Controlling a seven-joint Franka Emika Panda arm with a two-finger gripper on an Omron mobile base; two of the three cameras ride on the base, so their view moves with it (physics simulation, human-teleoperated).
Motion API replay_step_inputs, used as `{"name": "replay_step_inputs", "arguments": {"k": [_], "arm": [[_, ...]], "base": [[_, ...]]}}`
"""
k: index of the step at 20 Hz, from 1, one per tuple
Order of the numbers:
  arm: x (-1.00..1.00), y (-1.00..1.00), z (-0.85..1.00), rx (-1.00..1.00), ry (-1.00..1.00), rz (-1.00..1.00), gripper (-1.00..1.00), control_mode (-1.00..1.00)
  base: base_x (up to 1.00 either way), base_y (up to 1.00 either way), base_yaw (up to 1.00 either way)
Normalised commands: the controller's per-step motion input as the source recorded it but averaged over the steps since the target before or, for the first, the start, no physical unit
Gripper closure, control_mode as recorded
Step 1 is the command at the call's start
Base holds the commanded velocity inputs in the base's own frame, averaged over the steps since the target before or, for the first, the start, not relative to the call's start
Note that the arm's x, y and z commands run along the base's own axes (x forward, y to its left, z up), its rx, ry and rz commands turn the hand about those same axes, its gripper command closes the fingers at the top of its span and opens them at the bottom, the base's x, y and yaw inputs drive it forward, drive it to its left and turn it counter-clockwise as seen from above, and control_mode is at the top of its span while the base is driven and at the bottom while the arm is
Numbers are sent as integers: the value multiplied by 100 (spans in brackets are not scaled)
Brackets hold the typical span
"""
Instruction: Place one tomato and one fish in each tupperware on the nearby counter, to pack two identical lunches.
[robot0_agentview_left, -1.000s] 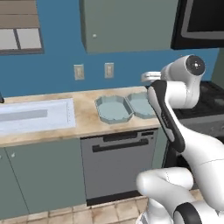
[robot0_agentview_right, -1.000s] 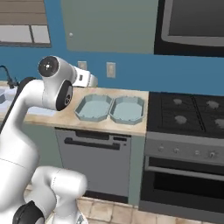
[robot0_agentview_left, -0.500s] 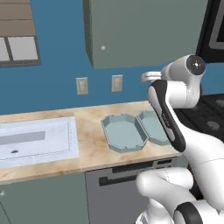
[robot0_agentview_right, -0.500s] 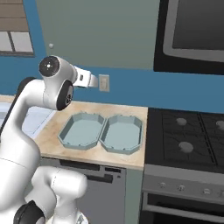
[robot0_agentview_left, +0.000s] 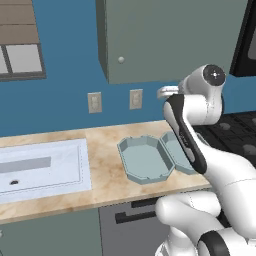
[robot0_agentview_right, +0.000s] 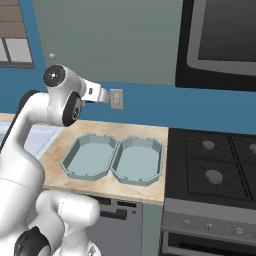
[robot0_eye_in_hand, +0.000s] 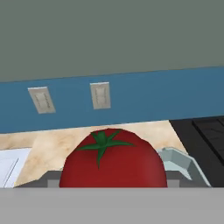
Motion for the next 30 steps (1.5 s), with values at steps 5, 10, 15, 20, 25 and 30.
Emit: {"name": "replay_step_inputs", "arguments": {"k": [5, 10, 15, 20, 25, 30], "arm": [[0, 36, -69, -7, 21, -3, 100, -100], [4, 23, -64, -3, 25, -1, 100, -100], [11, 18, -71, 0, 22, 0, 100, -100], [2, 7, -72, 5, 9, 0, 100, -100], [6, 3, -56, 11, 1, 0, 100, -100], [14, 16, -45, 3, 5, 0, 100, -100]], "base": [[0, 0, 0], [0, 0, 0], [0, 0, 0], [0, 0, 0], [0, 0, 0], [0, 0, 0]]}}
